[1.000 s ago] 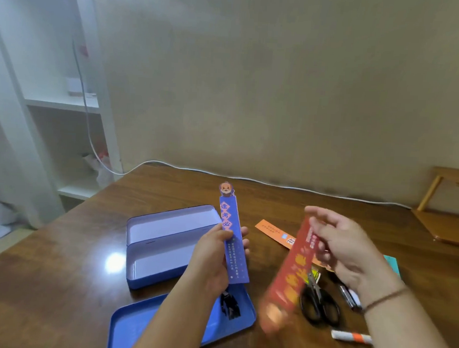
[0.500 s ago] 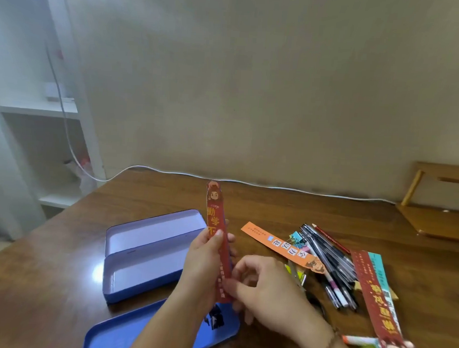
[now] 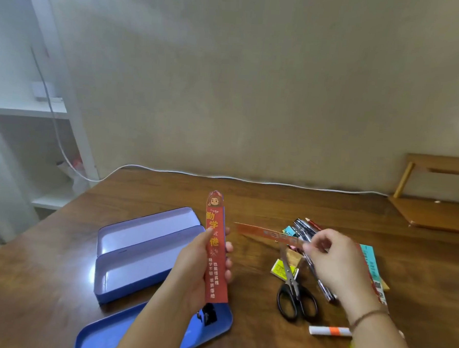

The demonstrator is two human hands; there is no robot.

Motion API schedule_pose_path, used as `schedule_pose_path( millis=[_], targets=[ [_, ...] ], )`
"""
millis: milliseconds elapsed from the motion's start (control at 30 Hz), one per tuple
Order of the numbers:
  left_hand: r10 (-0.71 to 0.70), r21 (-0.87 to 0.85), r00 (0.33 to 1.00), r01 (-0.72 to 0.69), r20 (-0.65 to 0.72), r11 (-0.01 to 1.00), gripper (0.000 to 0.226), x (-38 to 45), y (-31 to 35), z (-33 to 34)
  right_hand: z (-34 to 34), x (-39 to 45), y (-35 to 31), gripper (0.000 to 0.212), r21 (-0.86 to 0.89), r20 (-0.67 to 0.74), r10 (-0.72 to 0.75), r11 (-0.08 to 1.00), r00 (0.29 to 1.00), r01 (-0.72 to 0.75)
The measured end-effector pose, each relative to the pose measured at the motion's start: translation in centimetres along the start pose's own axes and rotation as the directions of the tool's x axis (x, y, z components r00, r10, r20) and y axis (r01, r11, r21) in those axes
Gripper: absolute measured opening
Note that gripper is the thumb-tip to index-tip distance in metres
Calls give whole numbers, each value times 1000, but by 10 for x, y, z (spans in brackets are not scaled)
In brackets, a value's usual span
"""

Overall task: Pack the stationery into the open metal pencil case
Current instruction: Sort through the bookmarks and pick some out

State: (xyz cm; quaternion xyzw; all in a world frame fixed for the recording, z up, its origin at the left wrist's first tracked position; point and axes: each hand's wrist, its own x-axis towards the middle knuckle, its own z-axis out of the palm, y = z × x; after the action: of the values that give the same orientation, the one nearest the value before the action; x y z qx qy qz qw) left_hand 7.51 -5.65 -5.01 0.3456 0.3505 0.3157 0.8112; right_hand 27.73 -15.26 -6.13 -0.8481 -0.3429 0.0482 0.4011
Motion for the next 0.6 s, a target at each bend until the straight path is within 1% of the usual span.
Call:
schedule_pose_path(
  millis=[33,67,100,133,167,200,233,267,333,367,400,467,533,600],
  targets=[
    [-9,2,1000,9,10,1000,42,0,1,-1,-7,3,2,12,240,-9,-4,971,1000,6],
    [-17,15,1000,17,20,1000,47,0,1,-1,-15,4,2,10,469,-22,5,883,1000,6],
    [-30,35,999,28,33,999,52,0,1,0,-23,3,1,5,628,-24,16,778,1000,3],
    [-46,63,998,43,53,997,57,-2,0,2,-30,2,0,4,734,-3,2,679,1000,1],
    [-67,94,994,60,83,994,62,-4,-1,4,-34,1,-1,7,804,28,-29,595,999,-5],
    [-92,130,988,76,122,989,65,-4,-2,6,-36,0,-2,10,835,69,-79,551,994,-14],
    [-123,173,979,95,162,980,66,-4,-4,6,-36,-1,-3,11,820,112,-131,572,985,-17],
    [-168,226,967,123,192,966,65,-6,-5,7,-33,-2,-4,11,759,157,-183,652,970,0],
    [-272,351,932,178,241,919,62,-8,-7,6,-25,-6,-7,15,537,206,-259,836,943,112],
    [-301,413,914,172,272,894,59,-10,-9,6,-21,-8,-11,17,438,196,-282,882,939,174],
    [-308,464,903,145,299,874,53,-12,-11,7,-18,-11,-14,19,388,171,-295,897,940,210],
    [-294,505,902,103,315,857,36,-16,-14,9,-12,-17,-20,24,390,113,-313,887,943,247],
    [-292,504,896,91,335,859,33,-16,-15,11,-4,-19,-19,29,383,66,-324,882,944,276],
    [-289,515,901,88,323,853,33,-15,-17,13,4,-19,-16,35,375,44,-323,882,945,284]
  ],
)
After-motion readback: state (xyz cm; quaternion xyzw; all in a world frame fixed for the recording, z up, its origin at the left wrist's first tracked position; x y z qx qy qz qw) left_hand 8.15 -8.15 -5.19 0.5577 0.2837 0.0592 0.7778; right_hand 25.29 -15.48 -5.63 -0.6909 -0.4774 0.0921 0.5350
